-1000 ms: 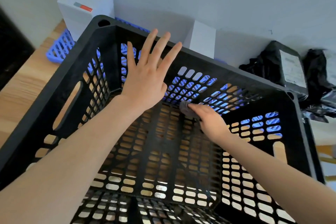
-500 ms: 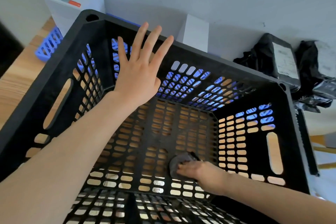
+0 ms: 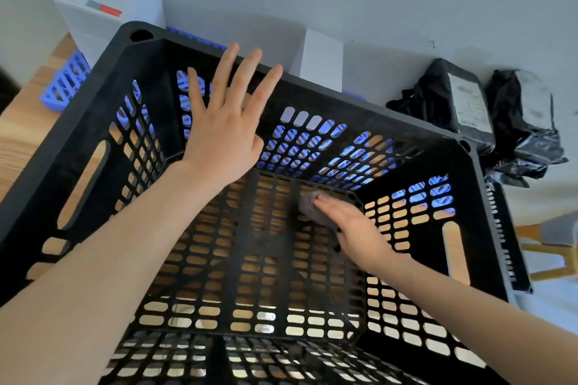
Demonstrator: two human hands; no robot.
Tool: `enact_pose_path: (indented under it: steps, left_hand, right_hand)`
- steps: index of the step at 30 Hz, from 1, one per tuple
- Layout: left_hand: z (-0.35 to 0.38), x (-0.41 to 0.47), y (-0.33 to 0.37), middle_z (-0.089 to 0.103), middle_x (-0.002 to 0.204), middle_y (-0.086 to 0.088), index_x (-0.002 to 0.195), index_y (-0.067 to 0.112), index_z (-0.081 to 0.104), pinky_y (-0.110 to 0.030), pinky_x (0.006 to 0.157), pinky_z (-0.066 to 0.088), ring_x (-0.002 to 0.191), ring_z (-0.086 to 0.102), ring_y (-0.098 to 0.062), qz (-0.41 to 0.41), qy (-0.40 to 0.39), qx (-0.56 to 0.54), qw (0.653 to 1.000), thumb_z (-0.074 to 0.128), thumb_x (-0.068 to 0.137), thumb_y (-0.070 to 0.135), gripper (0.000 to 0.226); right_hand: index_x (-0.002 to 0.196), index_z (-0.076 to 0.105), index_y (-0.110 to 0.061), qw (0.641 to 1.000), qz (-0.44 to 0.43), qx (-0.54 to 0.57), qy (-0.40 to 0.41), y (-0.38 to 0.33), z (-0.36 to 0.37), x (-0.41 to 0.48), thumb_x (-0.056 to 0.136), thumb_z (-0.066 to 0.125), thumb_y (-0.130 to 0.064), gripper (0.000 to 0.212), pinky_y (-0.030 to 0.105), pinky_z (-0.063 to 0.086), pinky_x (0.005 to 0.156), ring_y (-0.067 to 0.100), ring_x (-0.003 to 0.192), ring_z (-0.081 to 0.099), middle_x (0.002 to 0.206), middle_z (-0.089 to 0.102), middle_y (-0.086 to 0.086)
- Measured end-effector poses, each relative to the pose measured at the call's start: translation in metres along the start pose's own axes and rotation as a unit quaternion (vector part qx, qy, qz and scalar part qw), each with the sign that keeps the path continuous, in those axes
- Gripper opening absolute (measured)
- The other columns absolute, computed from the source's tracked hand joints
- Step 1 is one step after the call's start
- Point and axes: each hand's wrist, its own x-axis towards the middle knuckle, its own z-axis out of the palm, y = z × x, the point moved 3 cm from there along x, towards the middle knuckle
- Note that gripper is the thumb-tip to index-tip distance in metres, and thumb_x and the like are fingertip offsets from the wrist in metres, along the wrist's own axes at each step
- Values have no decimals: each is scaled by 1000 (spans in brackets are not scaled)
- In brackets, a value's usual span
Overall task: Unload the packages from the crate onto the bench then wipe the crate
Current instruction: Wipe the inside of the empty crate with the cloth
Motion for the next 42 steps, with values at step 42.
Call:
enact_pose_path:
  steps: [42]
  left_hand:
    - [95, -59, 53, 0, 164, 3, 154, 40, 10, -58, 114, 22, 151, 2, -23, 260, -392, -14, 882, 77, 70, 57, 108]
  right_hand:
    - [152, 13, -14, 954, 277, -110, -19, 24, 1, 4, 97, 42, -9, 62, 37, 16, 117, 26, 146, 10, 159, 10, 7]
